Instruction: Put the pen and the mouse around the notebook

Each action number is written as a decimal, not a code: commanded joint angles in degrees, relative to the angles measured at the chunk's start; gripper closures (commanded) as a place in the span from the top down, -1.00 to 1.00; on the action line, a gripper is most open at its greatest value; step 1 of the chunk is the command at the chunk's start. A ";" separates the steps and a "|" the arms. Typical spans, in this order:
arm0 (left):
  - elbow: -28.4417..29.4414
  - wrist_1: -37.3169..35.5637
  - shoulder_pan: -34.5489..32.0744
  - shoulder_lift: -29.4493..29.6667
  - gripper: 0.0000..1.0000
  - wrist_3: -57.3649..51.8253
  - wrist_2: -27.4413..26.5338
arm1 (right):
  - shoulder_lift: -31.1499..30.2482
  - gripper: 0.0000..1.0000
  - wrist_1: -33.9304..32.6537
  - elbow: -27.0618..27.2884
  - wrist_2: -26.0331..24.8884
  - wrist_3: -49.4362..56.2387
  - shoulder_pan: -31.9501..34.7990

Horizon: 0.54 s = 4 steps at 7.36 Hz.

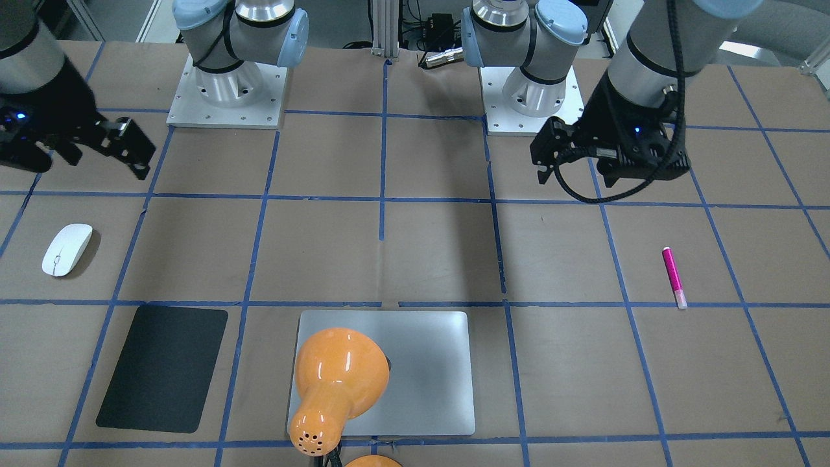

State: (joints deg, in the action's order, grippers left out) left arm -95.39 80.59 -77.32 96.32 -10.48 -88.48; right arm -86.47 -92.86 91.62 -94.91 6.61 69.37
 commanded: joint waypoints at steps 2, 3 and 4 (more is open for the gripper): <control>-11.71 -22.24 12.59 6.67 1.00 -16.46 0.15 | 3.67 1.00 -15.89 8.98 0.78 9.54 -11.16; -14.88 -28.32 17.07 8.95 1.00 -21.29 0.06 | 3.67 1.00 -21.52 13.11 0.87 12.69 -12.40; -16.47 -32.74 20.68 10.63 1.00 -27.69 0.06 | 3.76 1.00 -25.40 16.37 2.18 12.81 -12.50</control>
State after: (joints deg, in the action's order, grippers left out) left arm -108.85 54.78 -61.76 104.45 -30.59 -88.41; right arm -82.89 -112.26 103.37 -93.81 17.75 57.91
